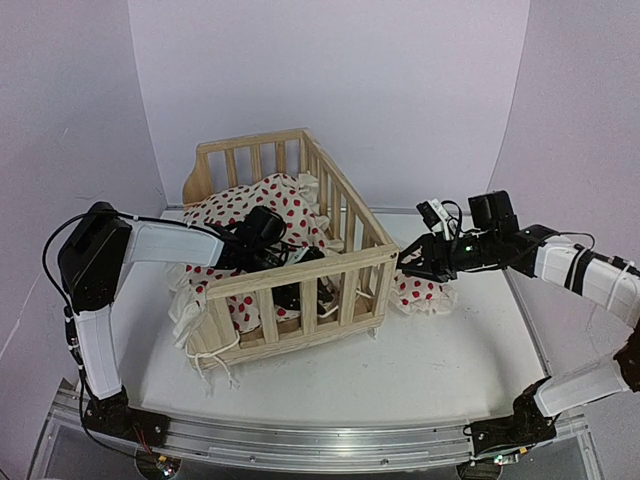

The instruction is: Set up the pet bed

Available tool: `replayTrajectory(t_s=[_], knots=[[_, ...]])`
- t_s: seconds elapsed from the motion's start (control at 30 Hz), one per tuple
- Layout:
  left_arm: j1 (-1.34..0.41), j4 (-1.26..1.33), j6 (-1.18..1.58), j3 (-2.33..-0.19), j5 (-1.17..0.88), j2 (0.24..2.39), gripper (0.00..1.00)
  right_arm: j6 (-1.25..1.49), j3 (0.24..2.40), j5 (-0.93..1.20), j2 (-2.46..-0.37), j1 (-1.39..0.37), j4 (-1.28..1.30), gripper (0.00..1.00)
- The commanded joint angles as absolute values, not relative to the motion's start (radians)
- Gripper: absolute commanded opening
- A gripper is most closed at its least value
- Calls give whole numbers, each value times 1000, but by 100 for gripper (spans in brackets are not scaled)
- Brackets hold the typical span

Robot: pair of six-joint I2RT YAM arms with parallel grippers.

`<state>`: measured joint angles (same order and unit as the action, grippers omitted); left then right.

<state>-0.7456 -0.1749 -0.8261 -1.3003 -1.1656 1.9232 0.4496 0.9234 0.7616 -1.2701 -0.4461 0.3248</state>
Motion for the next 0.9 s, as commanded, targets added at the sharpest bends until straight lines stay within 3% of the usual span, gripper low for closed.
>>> replayTrajectory(t_s=[0.0, 0.43, 0.87], knots=[[-744, -201, -860, -1321, -1154, 1897, 34, 449, 970, 762, -1250, -461, 296, 62], [-708, -153, -838, -1250, -1069, 1801, 44, 443, 955, 758, -1243, -465, 296, 61], [-757, -168, -852, -1239, -1043, 1844, 41, 446, 962, 763, -1244, -468, 296, 61]])
